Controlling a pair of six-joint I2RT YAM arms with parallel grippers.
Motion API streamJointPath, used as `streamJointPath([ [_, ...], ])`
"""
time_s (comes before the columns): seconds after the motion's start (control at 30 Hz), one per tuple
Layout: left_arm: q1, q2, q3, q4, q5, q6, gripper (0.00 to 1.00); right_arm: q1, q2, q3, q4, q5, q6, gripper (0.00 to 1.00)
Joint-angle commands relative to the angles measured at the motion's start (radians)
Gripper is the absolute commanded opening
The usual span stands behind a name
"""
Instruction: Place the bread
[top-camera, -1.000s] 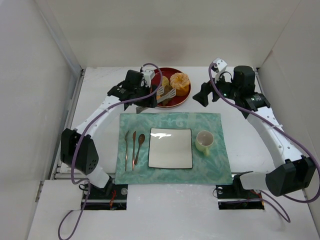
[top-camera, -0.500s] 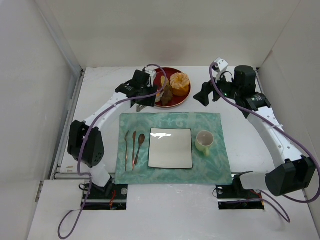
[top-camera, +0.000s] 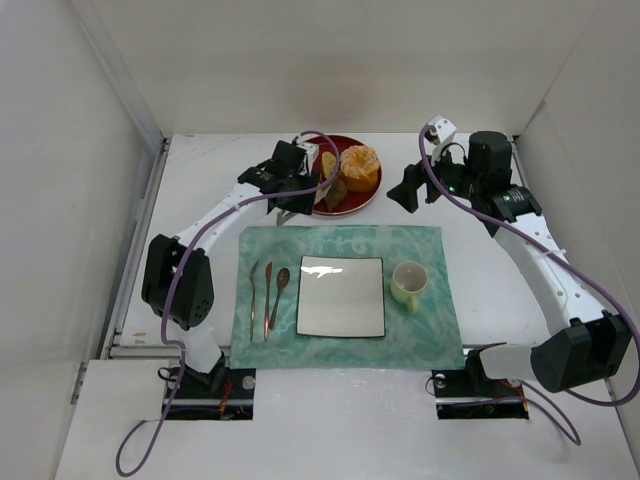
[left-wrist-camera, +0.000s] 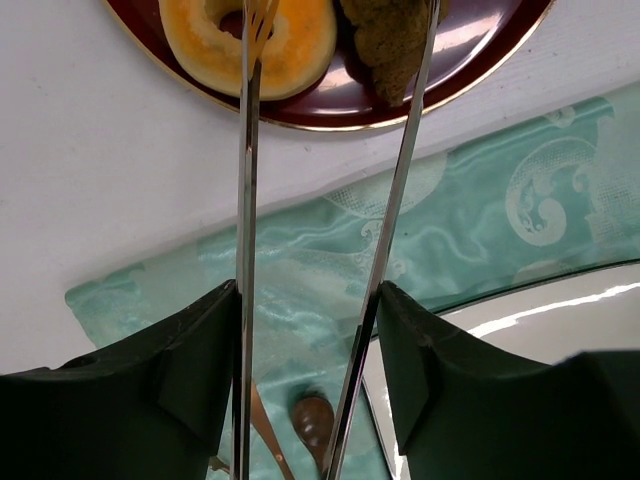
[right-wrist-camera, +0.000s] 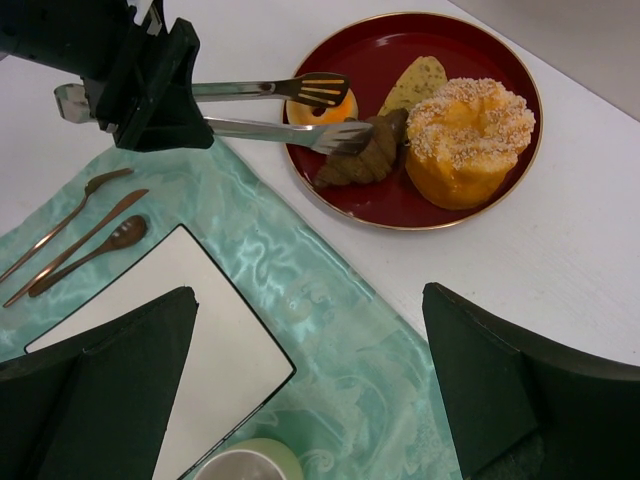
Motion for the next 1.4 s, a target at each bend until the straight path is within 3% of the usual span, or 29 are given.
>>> streamJointPath([
  [0.0,-0.008,-0.016,0.059,0.024,0.014,0.016,0.50,-0.007,-0.011,0.005,0.046,-0.006,-0.005,1.00],
  [0.93,-0.008,0.085,0.121,-0.022,0.054,0.025,0.50,-0.007,-0.011,0.005,0.046,-0.006,-0.005,1.00],
  [1.13,-0.008,0.096,0.130,-0.033,0.054,0.025,0.36,-0.007,-0.020,0.005,0.046,-0.006,-0.005,1.00],
  [1.37,-0.017,0.010,0.098,-0.001,0.036,0.016,0.31,-0.007,-0.020,0.005,0.046,-0.006,-0.005,1.00],
])
